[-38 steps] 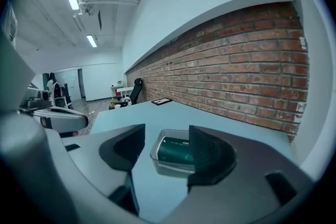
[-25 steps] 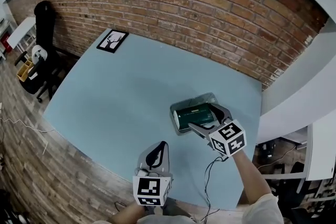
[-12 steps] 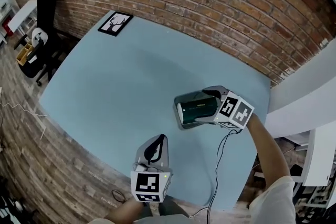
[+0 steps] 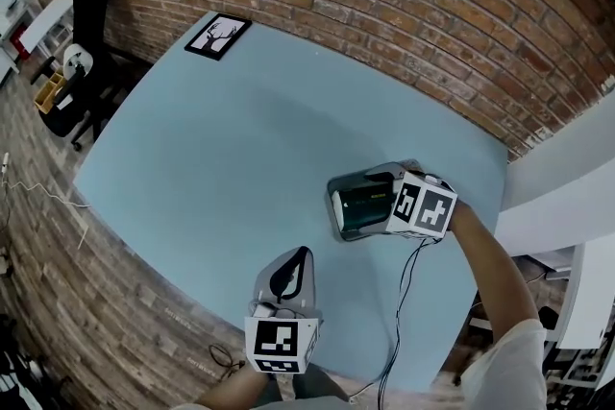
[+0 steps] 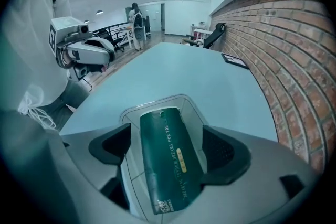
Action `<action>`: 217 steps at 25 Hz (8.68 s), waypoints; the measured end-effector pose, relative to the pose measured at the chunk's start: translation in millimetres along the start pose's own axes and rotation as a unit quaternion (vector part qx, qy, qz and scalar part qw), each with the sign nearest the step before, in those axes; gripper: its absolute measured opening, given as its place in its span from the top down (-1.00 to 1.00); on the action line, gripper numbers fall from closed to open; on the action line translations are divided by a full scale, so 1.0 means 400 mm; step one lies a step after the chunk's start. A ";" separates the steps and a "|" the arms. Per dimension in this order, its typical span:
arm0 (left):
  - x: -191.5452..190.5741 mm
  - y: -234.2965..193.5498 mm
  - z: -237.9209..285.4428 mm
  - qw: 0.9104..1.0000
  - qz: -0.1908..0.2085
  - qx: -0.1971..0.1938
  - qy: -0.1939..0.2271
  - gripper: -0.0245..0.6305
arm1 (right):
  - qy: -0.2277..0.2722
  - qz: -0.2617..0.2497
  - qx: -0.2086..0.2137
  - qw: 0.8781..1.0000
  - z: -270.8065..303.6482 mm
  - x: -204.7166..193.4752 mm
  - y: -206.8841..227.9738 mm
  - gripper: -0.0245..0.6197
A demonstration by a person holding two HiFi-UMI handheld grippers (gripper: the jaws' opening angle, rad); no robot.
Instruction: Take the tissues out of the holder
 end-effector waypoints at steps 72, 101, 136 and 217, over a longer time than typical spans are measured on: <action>0.020 0.004 -0.055 1.000 0.000 -0.017 0.005 0.90 | -0.103 -0.078 -0.023 0.991 -0.076 0.042 -0.045 -0.22; 0.027 0.044 -0.173 0.998 0.012 -0.050 0.025 0.90 | -0.102 -0.028 -0.045 0.993 -0.213 0.093 -0.220 -0.22; 0.006 0.077 -0.301 0.988 0.076 -0.132 0.020 0.90 | -0.048 0.191 -0.068 0.978 -0.117 0.034 -0.540 -0.22; -0.015 0.028 -0.234 0.992 0.058 -0.115 -0.003 0.90 | 0.088 0.316 -0.124 0.936 -0.116 0.028 -0.528 -0.42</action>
Point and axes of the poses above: the fingertips, and each gripper's own axes: z forward along the fingers, y to its right, x out of its top, the point moved 4 cm from there along -z, backward along the fingers, and after that the axes turned 9 degrees about -y, right-handed, at the moved point
